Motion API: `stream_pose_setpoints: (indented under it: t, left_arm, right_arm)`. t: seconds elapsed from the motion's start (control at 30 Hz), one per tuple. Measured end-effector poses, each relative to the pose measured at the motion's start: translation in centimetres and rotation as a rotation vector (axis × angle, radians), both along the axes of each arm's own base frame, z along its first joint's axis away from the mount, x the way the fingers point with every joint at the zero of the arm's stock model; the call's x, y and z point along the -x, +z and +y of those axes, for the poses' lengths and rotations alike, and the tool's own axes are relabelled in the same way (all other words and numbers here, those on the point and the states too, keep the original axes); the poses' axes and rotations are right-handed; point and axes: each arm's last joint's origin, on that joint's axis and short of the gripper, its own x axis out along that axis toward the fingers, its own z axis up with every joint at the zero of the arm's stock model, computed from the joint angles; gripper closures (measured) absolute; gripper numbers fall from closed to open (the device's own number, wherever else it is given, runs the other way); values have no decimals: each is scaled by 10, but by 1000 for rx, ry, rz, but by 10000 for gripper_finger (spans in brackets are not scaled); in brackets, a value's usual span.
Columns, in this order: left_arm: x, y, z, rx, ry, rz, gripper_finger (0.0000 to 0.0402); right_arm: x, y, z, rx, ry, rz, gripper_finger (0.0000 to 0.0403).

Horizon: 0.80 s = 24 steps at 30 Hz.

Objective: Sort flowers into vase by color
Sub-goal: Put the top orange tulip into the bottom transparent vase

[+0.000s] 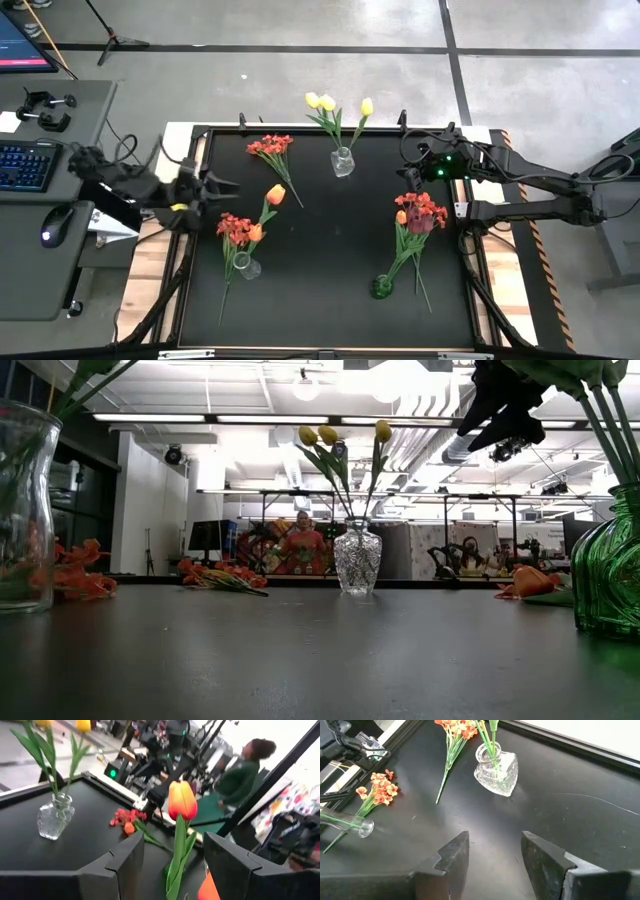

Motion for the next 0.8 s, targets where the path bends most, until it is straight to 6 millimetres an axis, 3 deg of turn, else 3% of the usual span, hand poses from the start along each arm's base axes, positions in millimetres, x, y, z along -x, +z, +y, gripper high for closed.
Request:
stream_pose_setpoints:
  t: [0.33, 0.8]
  left_arm:
    - [-47, -2, 22, -28, -99, 141, 209]
    - [-60, 0, 54, 111, -363, 91, 209]
  right_arm:
    - [0, 0, 0, 11, 10, 4, 234]
    - [0, 0, 1, 6, 72, 6, 234]
